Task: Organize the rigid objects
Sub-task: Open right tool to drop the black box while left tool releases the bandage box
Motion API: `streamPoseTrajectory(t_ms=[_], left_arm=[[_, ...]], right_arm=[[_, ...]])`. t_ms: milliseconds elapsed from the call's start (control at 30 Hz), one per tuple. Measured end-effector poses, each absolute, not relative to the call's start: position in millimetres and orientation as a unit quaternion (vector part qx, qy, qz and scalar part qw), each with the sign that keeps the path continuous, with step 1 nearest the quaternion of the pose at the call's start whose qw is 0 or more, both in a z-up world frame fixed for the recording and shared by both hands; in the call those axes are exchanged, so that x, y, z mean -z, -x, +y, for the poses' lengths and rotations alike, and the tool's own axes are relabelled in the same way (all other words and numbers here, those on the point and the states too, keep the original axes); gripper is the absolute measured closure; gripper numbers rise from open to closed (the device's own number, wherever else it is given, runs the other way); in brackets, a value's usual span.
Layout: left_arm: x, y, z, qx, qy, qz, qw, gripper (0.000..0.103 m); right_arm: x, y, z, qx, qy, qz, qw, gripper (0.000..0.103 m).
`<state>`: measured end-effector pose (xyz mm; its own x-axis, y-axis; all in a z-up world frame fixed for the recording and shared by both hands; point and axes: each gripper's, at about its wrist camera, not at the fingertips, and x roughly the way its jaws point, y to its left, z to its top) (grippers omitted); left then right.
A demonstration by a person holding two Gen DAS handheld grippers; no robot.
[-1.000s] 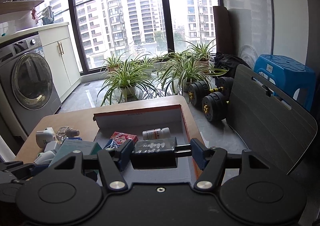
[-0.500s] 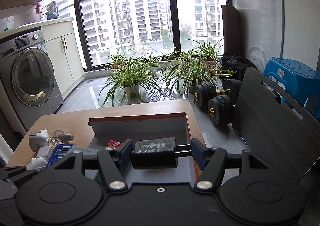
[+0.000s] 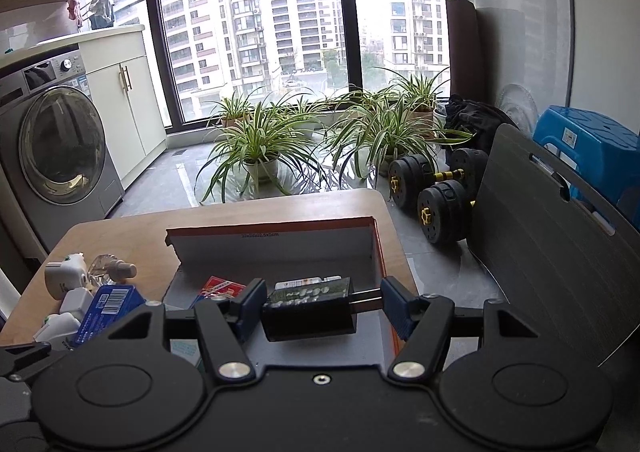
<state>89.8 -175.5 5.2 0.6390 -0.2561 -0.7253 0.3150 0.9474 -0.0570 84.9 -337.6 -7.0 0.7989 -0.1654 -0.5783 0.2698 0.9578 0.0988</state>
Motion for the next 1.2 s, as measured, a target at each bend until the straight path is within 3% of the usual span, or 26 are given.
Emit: streamPoseTrajectory(t_ms=[633,900,1200], left_arm=[[7,-94,-188,0.192,-0.033,0.407,0.893,0.031],[1,-84,-186,0.201,-0.03,0.401,0.893,0.015],[-16,-66,-151,0.163,-0.018,0.398,0.903,0.008]], right_arm=[[12,-94,-338,0.123,-0.087,0.292,0.944,0.025],[4,-81,-339,0.134,-0.086,0.278,0.947,0.023],[-7,-52,-322,0.149,-0.092,0.273,0.946,0.016]])
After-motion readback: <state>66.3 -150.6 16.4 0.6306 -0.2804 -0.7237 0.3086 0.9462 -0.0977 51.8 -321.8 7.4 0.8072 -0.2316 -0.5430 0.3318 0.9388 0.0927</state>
